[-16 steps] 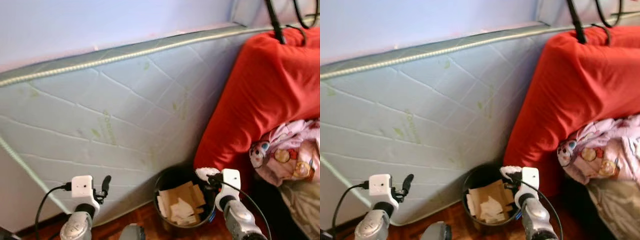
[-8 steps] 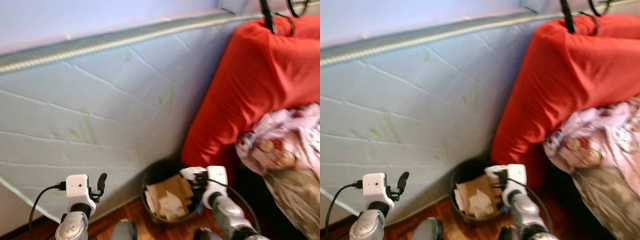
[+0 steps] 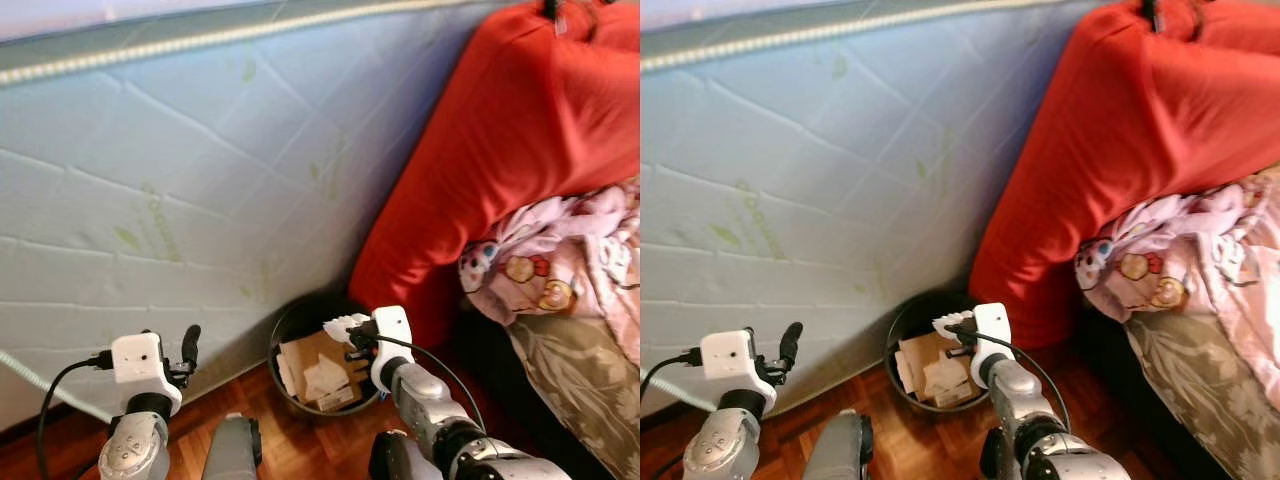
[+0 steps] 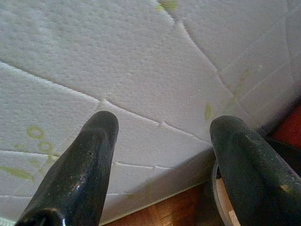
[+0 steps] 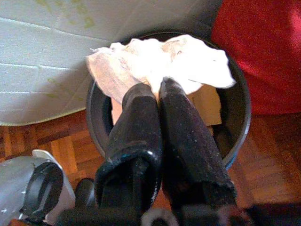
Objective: Clean up the room
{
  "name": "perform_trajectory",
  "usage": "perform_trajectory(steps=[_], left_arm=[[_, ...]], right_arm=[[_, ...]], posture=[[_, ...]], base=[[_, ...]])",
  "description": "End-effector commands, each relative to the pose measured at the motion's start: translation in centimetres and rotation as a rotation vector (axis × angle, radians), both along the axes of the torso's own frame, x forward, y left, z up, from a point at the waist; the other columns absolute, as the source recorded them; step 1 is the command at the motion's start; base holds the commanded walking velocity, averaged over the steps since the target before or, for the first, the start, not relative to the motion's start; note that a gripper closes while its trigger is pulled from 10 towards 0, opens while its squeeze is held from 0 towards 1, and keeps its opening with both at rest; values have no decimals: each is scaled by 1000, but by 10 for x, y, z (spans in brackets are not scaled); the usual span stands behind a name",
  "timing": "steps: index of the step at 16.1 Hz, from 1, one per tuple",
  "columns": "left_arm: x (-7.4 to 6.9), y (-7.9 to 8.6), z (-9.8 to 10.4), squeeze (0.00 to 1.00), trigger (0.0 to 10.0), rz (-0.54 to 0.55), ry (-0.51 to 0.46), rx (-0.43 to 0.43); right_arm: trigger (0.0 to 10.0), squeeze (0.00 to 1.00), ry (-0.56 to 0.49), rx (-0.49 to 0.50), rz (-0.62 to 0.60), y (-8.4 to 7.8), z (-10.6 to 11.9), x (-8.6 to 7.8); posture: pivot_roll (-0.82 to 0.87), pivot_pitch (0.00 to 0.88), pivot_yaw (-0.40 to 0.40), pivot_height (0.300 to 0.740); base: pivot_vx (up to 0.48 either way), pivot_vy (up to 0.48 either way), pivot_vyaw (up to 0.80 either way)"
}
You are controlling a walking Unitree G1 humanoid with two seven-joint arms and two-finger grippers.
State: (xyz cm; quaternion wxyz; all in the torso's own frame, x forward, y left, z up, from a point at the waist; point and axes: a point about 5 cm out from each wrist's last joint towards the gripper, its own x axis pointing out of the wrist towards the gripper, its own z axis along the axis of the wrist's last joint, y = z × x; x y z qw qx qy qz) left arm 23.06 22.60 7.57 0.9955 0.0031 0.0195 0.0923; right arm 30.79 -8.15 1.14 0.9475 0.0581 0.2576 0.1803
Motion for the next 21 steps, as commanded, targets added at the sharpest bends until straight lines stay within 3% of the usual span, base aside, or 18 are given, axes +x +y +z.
perform_trajectory(steps=[1,4,8,9,15,21], left_arm=[[-3,-2,3,0,10000,4,1,-12],[-14,-9,15,0,10000,-4,-9,-1],[-28,-13,21,0,10000,3,13,-9],[-29,-14,21,0,10000,5,16,-11],[-37,-14,23,0,10000,16,50,-11],[-36,-15,23,0,10000,18,53,-16]], right_arm=[[10000,0,15,3,10,3,-1,-1],[10000,0,-10,12,22,14,7,4],[10000,0,-2,25,-11,14,5,2],[10000,1000,2,35,-3,15,4,1],[10000,1000,3,33,16,19,4,0],[10000,1000,7,31,42,21,4,-1]], posture=[[352,227,-130,627],[366,281,-134,627],[369,313,-138,627],[371,317,-137,627],[374,333,-139,627],[374,329,-144,627]], base=[[0,0,0],[0,0,0],[0,0,0],[0,0,0],[0,0,0],[0,0,0]])
